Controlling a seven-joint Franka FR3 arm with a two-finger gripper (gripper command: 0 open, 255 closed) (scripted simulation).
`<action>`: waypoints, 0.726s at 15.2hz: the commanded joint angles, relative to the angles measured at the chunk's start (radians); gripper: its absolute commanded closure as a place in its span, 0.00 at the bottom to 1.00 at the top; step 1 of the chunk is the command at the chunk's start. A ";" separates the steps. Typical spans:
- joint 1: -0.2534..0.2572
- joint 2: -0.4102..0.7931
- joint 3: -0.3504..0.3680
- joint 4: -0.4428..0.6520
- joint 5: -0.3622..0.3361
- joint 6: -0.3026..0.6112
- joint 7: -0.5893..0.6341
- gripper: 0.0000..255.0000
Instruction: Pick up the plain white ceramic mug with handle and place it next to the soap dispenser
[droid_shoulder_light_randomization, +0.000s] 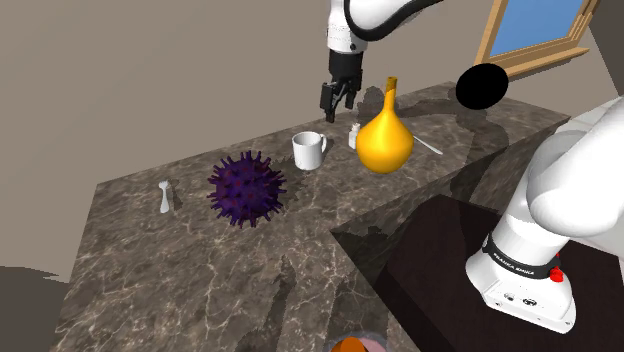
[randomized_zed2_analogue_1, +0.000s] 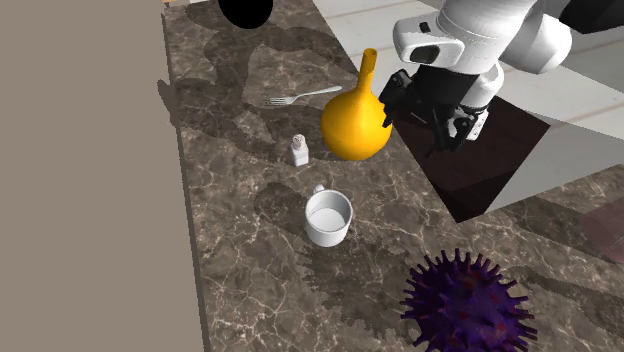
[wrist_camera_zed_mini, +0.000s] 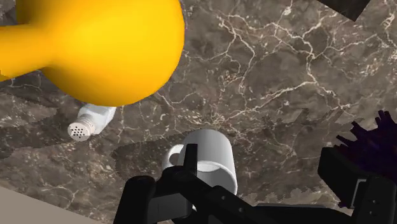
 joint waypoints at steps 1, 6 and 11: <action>-0.002 0.073 -0.001 0.028 -0.002 0.039 -0.006 0.00; -0.003 0.265 0.001 0.125 -0.009 0.119 -0.013 0.00; -0.001 0.460 0.003 0.254 -0.018 0.171 -0.020 0.00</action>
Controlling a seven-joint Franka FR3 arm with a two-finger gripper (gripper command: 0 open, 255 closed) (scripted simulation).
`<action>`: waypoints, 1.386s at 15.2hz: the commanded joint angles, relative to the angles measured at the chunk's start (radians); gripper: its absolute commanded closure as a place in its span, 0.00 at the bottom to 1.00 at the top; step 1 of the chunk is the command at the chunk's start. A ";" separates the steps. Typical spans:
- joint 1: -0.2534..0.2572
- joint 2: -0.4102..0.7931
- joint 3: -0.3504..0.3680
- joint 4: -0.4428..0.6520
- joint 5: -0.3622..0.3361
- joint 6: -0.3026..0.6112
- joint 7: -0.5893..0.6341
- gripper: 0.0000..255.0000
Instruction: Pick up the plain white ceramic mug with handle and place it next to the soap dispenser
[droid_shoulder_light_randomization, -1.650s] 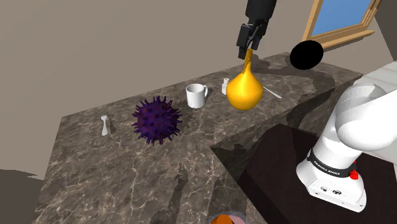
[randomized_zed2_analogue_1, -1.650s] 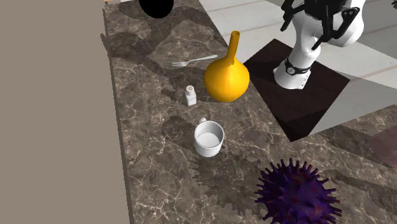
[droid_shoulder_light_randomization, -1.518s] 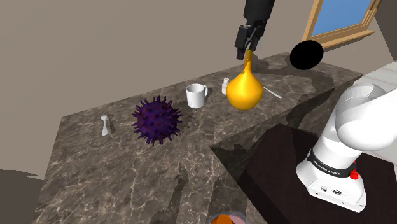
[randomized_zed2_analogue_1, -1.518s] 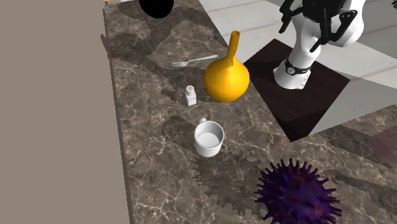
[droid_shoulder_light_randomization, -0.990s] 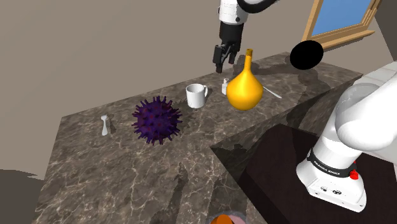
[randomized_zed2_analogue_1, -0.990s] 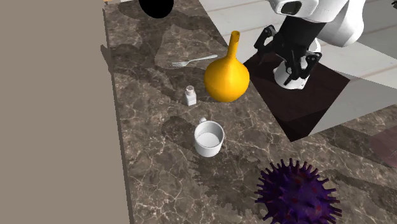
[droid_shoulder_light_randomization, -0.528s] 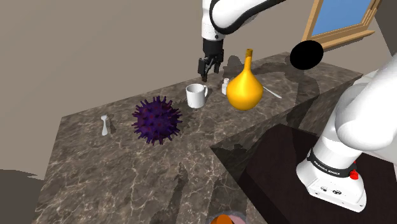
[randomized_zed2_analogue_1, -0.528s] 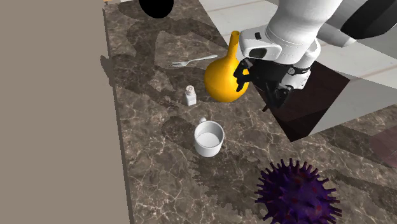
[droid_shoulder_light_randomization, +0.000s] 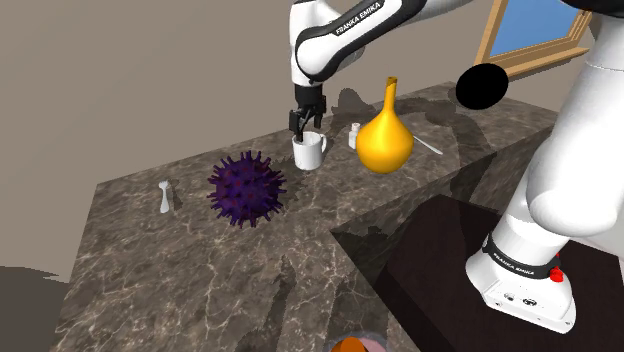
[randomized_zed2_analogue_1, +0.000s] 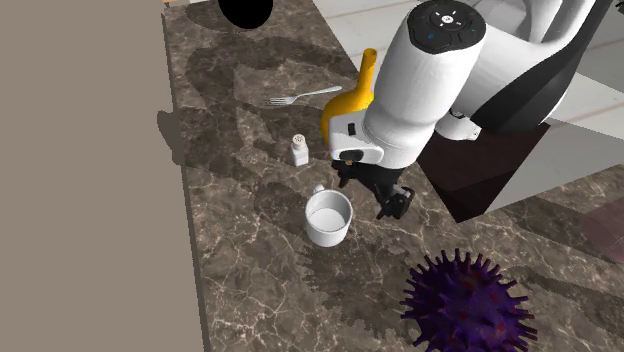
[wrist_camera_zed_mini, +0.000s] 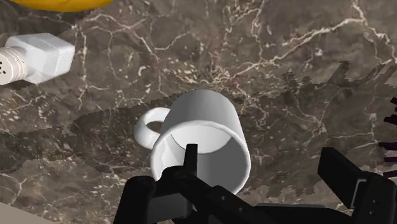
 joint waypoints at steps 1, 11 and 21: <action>0.002 0.085 0.001 0.053 -0.005 0.027 0.000 0.00; 0.005 0.227 -0.001 0.093 -0.015 0.123 0.002 0.00; 0.005 0.227 -0.001 0.093 -0.015 0.122 0.002 1.00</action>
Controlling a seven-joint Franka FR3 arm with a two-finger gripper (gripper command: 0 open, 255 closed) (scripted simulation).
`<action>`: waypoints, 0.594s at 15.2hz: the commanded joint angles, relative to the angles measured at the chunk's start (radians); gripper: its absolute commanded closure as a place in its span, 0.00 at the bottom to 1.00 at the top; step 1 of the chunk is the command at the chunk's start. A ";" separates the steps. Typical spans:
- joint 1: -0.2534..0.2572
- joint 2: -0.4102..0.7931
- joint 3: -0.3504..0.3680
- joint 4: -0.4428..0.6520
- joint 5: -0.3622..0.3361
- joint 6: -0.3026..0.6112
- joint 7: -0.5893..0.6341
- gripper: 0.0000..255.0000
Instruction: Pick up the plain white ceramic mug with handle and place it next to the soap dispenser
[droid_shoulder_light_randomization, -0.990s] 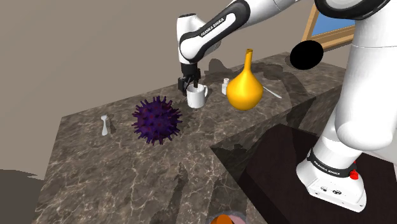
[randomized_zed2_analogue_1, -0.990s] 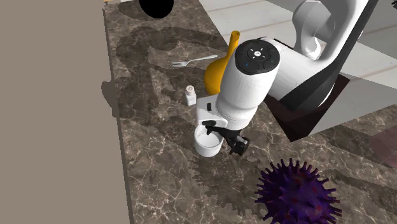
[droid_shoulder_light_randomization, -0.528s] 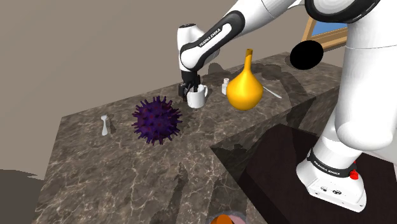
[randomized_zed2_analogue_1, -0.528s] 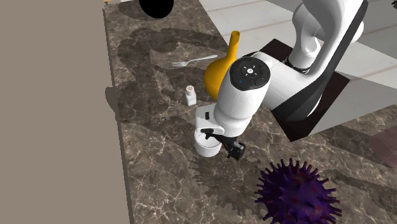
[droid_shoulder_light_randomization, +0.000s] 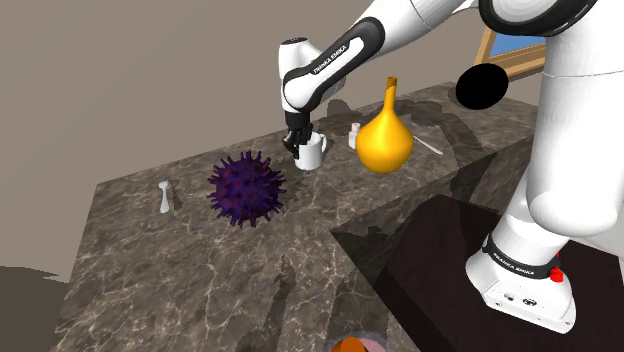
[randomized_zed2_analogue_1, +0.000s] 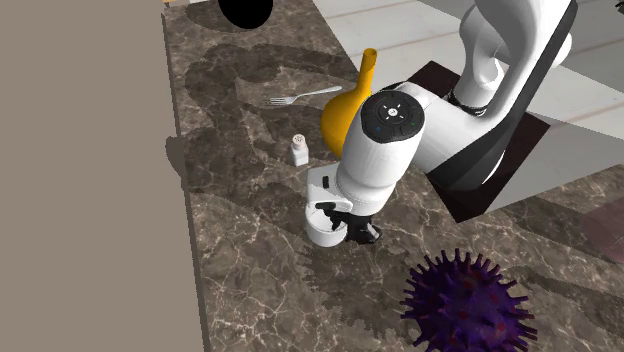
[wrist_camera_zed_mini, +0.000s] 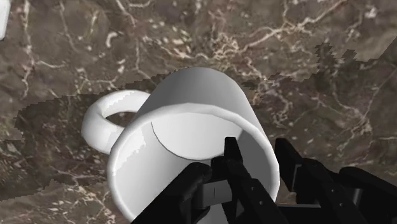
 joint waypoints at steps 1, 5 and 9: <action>0.000 0.000 0.000 0.000 0.000 0.000 0.000 1.00; 0.000 0.000 0.000 0.000 0.000 0.000 0.000 1.00; 0.000 -0.007 0.000 0.005 0.001 -0.011 -0.001 1.00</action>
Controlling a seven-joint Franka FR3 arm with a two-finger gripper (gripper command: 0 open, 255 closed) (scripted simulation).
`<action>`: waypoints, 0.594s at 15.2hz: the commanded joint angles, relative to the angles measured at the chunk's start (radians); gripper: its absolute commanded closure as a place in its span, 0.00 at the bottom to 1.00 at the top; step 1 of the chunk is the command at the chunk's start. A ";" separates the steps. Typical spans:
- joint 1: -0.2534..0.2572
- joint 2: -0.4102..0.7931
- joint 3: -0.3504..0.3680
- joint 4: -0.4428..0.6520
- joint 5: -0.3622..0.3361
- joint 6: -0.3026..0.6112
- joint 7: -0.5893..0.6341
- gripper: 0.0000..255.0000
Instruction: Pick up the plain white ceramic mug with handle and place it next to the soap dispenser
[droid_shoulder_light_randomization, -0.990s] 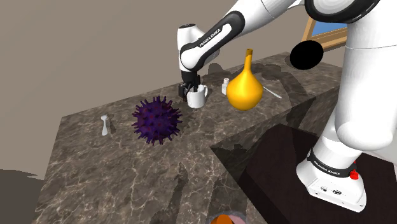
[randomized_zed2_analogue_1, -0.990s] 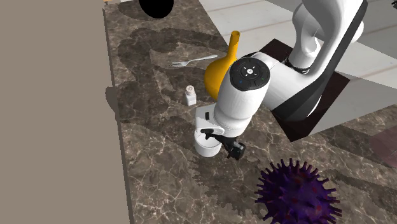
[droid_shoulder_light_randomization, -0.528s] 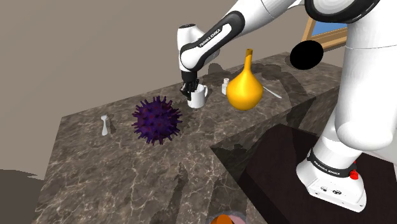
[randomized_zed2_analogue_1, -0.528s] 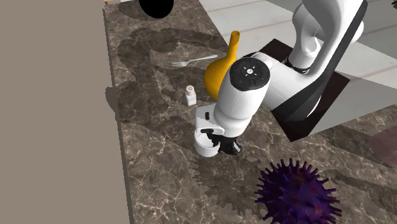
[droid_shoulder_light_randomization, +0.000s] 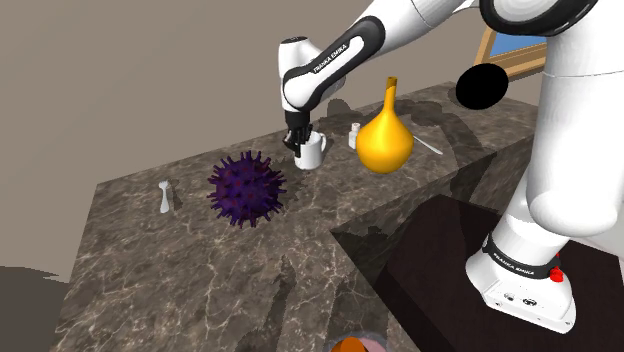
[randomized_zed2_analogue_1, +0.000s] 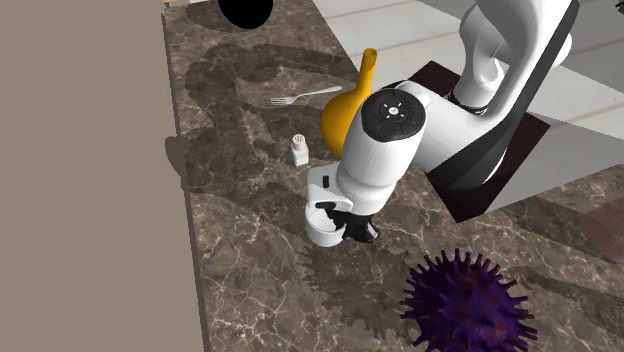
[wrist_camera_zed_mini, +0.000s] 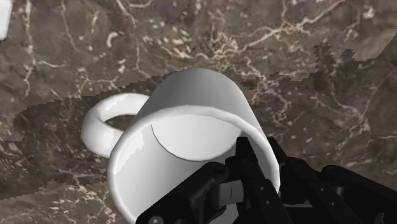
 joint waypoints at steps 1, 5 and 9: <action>-0.001 -0.011 0.000 0.007 0.001 -0.018 -0.001 1.00; -0.001 -0.035 0.001 0.030 0.004 -0.065 -0.004 1.00; -0.002 -0.058 0.002 0.056 0.007 -0.113 -0.006 1.00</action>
